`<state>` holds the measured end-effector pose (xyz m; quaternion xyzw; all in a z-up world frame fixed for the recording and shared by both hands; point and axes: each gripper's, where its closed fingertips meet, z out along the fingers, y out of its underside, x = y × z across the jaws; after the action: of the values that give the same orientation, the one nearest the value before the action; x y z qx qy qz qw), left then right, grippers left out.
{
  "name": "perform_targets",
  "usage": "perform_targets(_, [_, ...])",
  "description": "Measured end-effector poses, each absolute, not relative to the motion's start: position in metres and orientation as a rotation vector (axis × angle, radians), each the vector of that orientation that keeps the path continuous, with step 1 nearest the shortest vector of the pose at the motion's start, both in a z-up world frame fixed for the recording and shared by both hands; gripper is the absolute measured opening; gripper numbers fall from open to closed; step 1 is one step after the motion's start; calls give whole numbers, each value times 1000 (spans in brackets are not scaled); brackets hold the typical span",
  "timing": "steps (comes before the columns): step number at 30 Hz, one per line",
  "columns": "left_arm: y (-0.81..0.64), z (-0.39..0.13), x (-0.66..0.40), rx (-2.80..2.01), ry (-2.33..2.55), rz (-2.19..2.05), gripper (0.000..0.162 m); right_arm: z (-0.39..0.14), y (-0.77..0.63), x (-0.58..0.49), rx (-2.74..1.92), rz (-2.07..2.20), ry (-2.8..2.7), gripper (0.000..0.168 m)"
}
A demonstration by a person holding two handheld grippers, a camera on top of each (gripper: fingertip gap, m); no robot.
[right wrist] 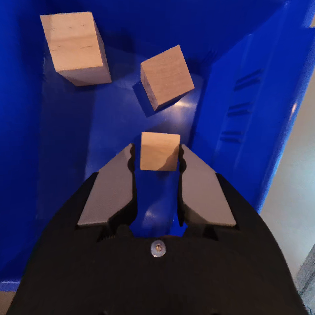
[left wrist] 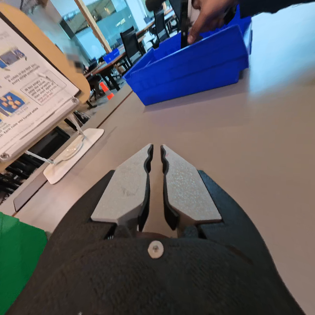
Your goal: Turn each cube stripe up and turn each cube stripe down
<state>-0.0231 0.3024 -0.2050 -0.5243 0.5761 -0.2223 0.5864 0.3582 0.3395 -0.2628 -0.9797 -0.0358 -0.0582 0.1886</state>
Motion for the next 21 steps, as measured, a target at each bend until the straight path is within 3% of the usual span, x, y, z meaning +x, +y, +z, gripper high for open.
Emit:
perform_targets(2, [304, -210, -25, -1260, 1350, -530, 8, -246, 345, 353, -2703, -170, -98, 59])
perform_targets(5, [306, -210, -25, -1257, 1341, -517, 9, -197, 354, 326, -2541, -192, -147, 59])
perform_targets(10, [304, -216, -23, -1270, 1372, -490, 12, -120, 354, 171, -2153, 128, -431, 53])
perform_targets(16, [288, -205, -36, -1485, 1303, -700, 23, -192, 367, 50, -2092, 160, -724, 57])
perform_targets(21, [307, -136, -91, -1511, 1153, -613, 28, -241, 373, 31, -2132, 220, -776, 56])
